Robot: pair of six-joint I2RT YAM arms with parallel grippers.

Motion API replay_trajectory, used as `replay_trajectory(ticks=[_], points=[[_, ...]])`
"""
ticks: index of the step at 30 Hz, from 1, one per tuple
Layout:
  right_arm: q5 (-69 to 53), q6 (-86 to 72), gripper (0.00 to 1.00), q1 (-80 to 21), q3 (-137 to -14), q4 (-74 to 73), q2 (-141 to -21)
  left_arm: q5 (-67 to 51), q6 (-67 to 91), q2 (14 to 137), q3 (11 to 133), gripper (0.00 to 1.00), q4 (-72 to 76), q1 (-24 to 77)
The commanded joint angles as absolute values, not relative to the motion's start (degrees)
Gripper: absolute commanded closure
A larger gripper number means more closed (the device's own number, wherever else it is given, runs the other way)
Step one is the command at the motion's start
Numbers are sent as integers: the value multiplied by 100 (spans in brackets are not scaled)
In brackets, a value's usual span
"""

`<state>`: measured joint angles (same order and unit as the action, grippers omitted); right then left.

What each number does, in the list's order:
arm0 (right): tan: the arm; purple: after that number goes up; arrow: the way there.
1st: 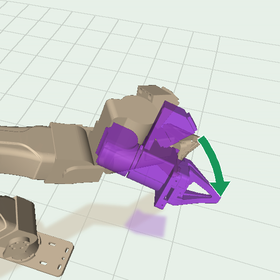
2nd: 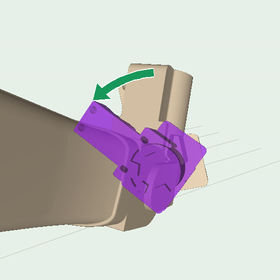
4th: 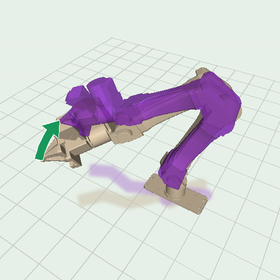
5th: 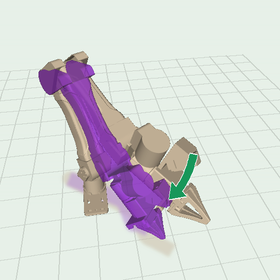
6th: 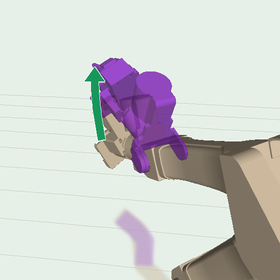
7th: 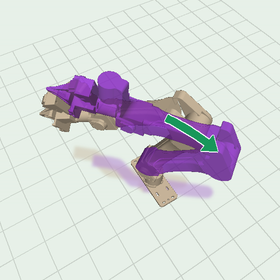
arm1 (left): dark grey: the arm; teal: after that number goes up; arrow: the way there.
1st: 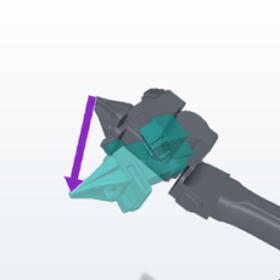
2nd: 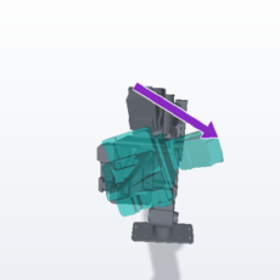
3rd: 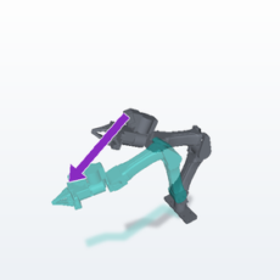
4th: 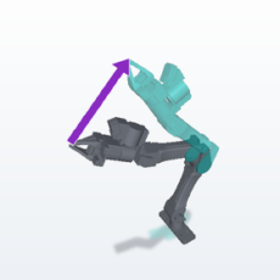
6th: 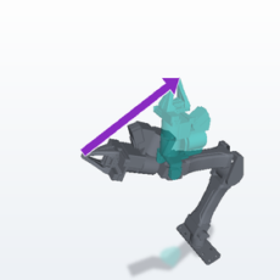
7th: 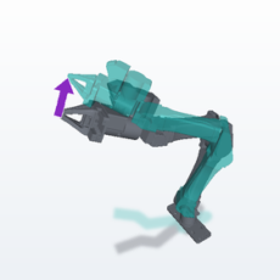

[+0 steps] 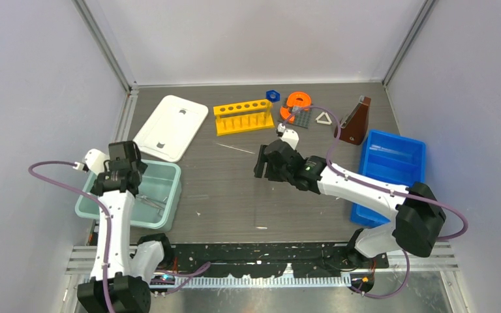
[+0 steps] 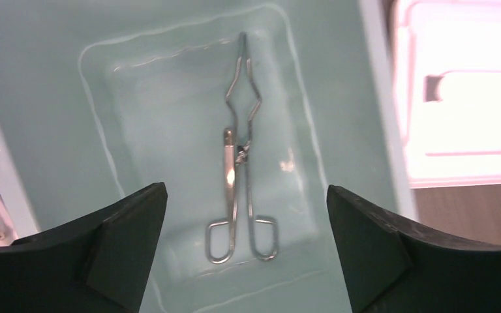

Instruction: Organize the chemistry lab equipment

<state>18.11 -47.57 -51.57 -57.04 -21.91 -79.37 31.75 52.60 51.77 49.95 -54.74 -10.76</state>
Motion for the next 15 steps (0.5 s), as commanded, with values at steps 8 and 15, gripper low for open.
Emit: replay_trajectory(ticks=[8,15], points=[[1811,-5491,39,-5178,-5809,-2653,-8368,642,4135,4970,6021,0,-4682,-1022],[1680,-5822,48,-5466,-5945,-2529,-8904,-1584,4023,4929,5492,0,-3290,-690]])
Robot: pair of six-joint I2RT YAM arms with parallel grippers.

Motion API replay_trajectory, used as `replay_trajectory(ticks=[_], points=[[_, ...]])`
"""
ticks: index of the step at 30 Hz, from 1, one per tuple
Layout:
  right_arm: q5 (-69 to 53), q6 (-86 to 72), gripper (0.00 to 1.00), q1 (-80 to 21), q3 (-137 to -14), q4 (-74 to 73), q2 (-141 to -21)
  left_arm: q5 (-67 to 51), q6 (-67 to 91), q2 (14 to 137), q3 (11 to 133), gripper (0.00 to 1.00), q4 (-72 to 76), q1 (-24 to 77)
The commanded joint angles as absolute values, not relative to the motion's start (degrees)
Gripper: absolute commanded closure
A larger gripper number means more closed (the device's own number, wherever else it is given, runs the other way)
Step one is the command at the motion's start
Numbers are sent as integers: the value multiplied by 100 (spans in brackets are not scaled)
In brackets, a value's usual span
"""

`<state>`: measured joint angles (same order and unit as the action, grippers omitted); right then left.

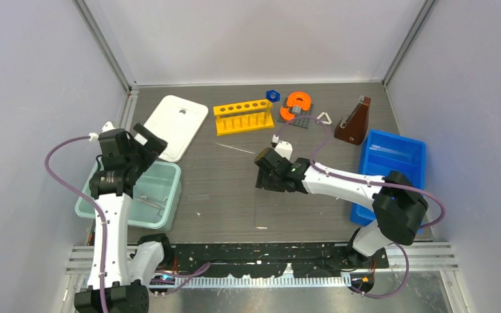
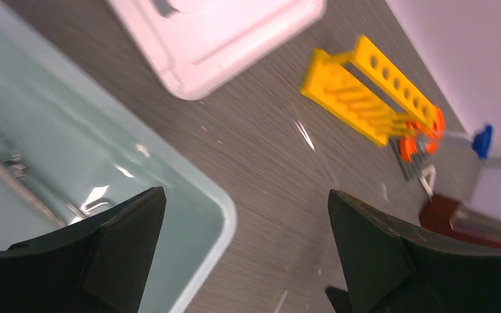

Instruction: Organize the chemistry lab equipment

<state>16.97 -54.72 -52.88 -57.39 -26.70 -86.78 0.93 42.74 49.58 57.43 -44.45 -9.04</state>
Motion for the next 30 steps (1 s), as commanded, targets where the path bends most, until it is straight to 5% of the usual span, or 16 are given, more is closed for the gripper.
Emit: replay_trajectory(ticks=[1,9,30], points=[[1701,-5916,49,-5541,-5916,-2482,-8980,-1751,3964,4966,5477,0,-3162,-542],[1913,-6301,52,-5912,-5932,-2506,-9319,-2091,2809,5220,5590,0,-3240,650],[2237,-6635,62,-6734,-6762,-3914,-10162,-784,2339,4228,5235,0,-3774,1295]])
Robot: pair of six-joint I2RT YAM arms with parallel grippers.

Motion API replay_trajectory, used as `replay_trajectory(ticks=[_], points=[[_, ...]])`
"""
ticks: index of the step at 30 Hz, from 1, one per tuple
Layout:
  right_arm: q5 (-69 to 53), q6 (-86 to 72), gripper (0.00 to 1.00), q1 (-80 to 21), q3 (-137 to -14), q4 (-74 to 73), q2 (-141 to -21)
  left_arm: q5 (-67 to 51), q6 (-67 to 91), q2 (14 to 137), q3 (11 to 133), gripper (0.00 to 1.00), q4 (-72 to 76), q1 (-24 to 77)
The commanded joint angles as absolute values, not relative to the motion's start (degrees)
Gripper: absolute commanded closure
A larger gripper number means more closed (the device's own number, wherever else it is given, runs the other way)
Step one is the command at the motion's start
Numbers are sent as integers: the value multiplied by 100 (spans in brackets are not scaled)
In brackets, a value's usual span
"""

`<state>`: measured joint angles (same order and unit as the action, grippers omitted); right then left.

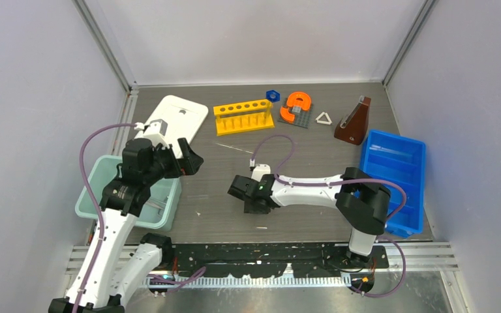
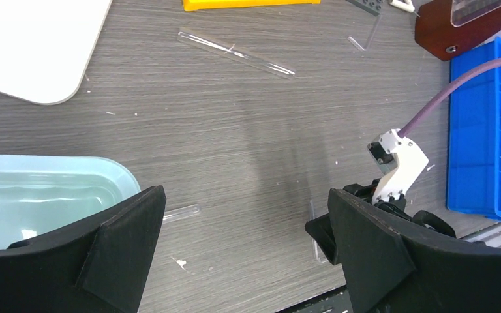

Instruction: Organize the chemistry lab equipment

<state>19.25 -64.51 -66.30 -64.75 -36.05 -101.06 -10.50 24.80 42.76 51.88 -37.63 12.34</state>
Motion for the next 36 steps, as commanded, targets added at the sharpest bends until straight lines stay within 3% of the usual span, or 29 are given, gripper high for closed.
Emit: replay_trajectory(ticks=[1,18,27,36], points=[[2261,-6653,62,-6759,-6769,-3940,-10172,-766,2330,4228,5246,0,-3784,1305],[2355,-6722,71,-6785,-6717,-3862,-10479,-661,2312,4160,5221,0,-3822,1336],[2561,-6690,82,-6762,-6672,-3812,-10530,-668,2303,4170,5212,0,-3822,1345],[2660,-6525,86,-6203,-6542,-3849,-10310,-634,2295,4142,5203,0,-3816,1345]])
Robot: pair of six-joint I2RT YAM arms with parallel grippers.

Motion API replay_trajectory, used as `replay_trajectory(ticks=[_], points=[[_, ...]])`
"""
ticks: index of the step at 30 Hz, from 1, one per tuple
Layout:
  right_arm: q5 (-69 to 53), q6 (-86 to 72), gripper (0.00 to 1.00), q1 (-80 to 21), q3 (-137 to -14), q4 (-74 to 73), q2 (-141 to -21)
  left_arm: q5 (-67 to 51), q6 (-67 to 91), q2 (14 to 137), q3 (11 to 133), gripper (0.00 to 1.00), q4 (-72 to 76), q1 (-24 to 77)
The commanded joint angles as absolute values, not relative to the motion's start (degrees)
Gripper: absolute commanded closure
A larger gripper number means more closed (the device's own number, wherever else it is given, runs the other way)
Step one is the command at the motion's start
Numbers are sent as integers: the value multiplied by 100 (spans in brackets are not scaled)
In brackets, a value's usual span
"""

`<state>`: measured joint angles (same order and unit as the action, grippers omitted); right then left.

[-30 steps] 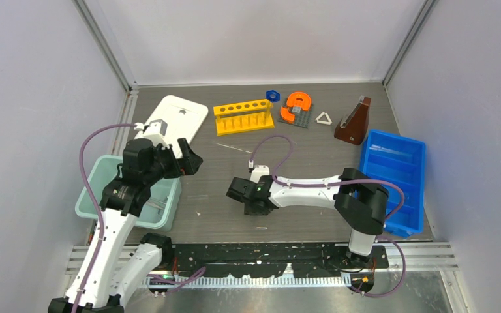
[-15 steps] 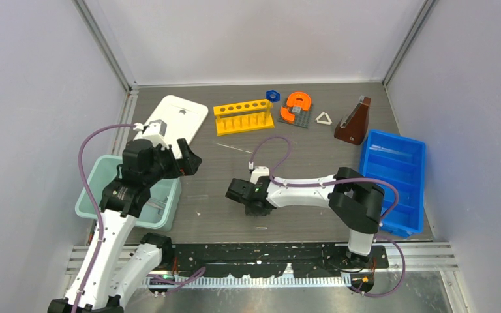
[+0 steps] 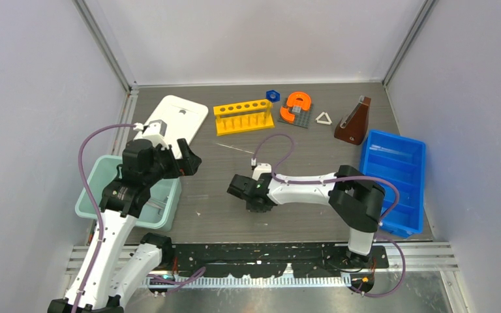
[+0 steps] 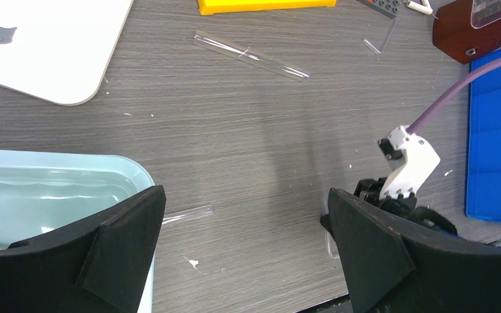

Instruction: Organize the chemistry lab equipment

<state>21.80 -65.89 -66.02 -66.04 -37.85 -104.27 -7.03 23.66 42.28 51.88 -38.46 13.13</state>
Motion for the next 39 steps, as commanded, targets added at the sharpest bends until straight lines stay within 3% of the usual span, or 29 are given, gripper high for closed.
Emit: replay_trajectory(ticks=[1,20,30,39], points=[[2662,-6483,86,-6040,-6510,-3856,-10182,-633,2301,4142,5203,0,-3815,1345],[3032,-5777,86,-2947,-5713,-4350,-7385,-433,2298,4151,5212,0,-3876,1380],[2829,-5302,85,-413,-5644,-4592,-6153,-431,2320,4183,5212,0,-3872,1423],[2359,-5185,84,1669,-5324,-4257,-6001,-361,2320,4195,5212,0,-3892,1506]])
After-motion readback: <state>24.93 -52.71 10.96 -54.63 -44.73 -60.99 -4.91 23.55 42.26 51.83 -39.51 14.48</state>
